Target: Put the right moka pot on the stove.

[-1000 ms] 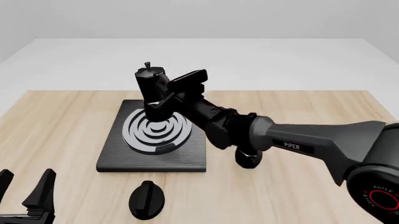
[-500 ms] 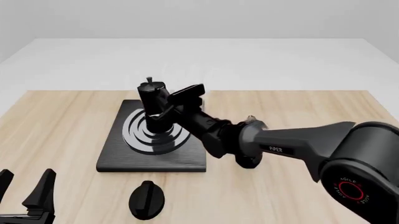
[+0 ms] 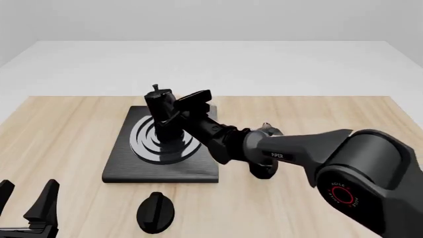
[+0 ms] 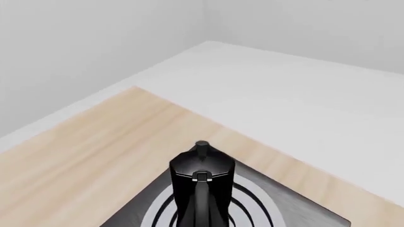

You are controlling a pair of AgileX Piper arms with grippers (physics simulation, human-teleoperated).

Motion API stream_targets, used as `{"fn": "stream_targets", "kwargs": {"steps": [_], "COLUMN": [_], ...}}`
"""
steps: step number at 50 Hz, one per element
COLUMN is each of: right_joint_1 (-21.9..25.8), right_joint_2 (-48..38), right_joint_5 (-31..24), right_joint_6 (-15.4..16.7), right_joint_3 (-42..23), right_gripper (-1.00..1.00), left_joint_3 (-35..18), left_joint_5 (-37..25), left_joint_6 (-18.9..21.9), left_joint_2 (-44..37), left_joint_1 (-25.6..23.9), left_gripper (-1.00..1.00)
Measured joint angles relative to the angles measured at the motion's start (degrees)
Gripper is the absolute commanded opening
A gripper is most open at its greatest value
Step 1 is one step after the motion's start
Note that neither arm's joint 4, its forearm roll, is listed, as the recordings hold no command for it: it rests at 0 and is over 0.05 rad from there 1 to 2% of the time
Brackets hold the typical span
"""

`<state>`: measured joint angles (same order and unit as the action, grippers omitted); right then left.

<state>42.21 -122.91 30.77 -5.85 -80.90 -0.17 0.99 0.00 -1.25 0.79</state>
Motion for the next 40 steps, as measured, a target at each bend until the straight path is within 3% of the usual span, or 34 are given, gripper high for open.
{"fn": "stream_targets", "kwargs": {"steps": [17,40], "right_joint_1": [-0.23,-0.85], "right_joint_2": [-1.52,1.73], "right_joint_5": [-1.78,0.84], "right_joint_6": [0.24,0.08], "right_joint_3": [-3.39,3.34], "right_gripper": [-1.0,-1.0], "left_joint_3": [0.0,0.0], "left_joint_5": [0.0,0.0], "left_joint_6": [0.0,0.0], "left_joint_2": [-0.01,0.0], "left_joint_1": [0.0,0.0], "left_gripper": [1.0,1.0]}}
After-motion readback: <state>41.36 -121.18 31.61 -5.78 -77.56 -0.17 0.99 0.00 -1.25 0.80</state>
